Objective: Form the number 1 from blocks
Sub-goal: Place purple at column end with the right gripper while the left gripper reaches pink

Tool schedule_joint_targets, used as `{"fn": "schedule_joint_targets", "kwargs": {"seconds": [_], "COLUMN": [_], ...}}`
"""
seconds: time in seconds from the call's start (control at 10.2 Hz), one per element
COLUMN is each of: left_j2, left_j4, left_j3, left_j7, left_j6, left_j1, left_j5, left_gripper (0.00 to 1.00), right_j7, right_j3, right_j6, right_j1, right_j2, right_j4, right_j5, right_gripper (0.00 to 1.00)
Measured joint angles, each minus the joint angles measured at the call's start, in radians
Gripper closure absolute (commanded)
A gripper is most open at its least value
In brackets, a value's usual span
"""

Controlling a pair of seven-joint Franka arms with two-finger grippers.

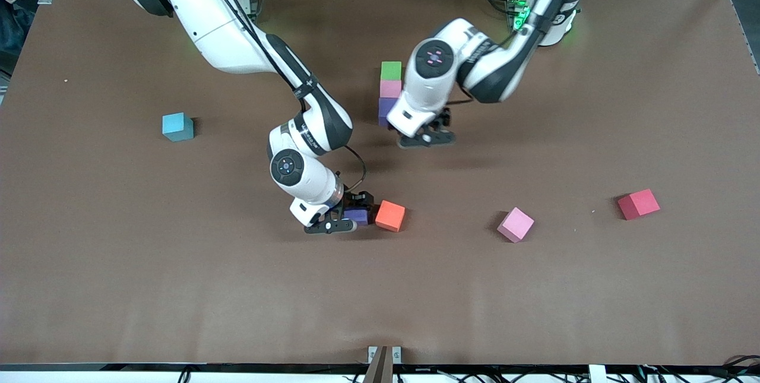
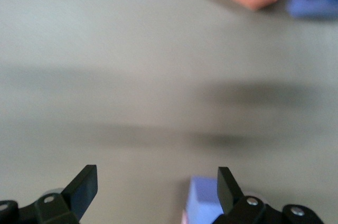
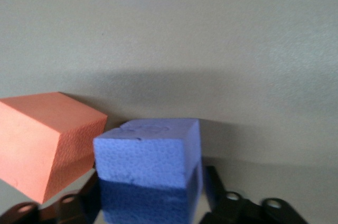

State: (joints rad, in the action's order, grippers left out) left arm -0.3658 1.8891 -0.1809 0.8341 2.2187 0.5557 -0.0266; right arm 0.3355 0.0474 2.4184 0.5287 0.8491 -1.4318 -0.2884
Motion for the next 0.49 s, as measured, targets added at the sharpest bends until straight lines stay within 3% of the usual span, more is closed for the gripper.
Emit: {"fn": "schedule_joint_targets", "kwargs": {"seconds": [0.1, 0.49], "left_j2": [0.0, -0.003], "left_j4": [0.0, -0.039], "left_j3": [0.001, 0.041], "left_j7": [-0.037, -0.273], "left_j6": [0.0, 0.006], "left_j1": [-0.052, -0.238], "left_j5": [-0.034, -0.046], "left_gripper": [0.0, 0.0], "right_j7": [0.0, 0.082], "right_j3": [-0.002, -0.004], "right_j6": [0.0, -0.001], "right_j1": [0.0, 0.004], "right_j2": [0.0, -0.009], "right_j4": [0.002, 0.016], "right_j5": [0.0, -0.001], "right_gripper": [0.5, 0.47]}}
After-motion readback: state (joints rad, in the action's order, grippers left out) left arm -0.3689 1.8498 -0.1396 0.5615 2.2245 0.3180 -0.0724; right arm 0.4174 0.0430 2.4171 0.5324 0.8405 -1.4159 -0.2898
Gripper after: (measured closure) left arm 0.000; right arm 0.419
